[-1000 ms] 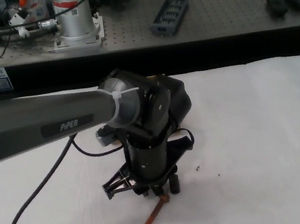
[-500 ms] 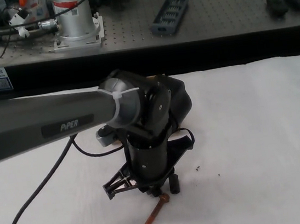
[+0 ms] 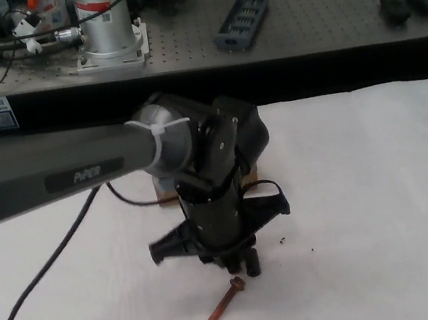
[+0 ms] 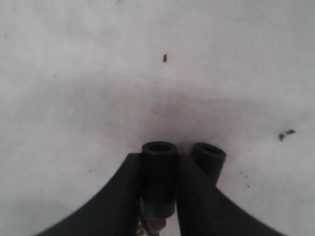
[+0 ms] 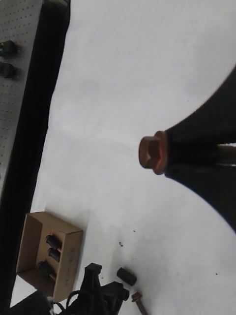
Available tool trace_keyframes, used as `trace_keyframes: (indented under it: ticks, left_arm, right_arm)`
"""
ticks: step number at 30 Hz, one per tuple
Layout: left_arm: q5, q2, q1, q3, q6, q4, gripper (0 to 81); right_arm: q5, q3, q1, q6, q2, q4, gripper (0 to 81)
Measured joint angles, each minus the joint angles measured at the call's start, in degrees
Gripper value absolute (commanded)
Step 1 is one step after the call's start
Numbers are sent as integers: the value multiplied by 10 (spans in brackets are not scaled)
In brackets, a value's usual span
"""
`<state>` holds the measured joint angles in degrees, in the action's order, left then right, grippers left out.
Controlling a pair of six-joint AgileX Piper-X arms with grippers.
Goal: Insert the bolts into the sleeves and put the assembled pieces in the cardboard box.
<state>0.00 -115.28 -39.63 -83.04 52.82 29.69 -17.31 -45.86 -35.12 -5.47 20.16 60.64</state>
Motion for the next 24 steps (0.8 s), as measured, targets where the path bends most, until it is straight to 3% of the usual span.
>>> trace_keyframes:
  ticks: [4, 10, 15, 21, 24]
  left_arm:
    - [-38, 34, 0, 1, -135, -4, 65]
    - [-55, 99, 1, 7, -238, -71, 6]
    - [25, 168, 1, 66, -328, -180, 6]
    - [90, 275, 1, 214, -350, -275, 6]
    - [124, 336, 3, 304, -349, -345, 6]
  right_arm:
    - [0, 0, 0, 0, 0, -24, 37]
    - [0, 6, 0, 0, -1, -44, 37]
    - [15, 12, 0, 0, -1, -53, 37]
    - [30, 13, 0, 0, -1, -124, 37]
    - [121, 39, 0, 0, -1, -218, 37]
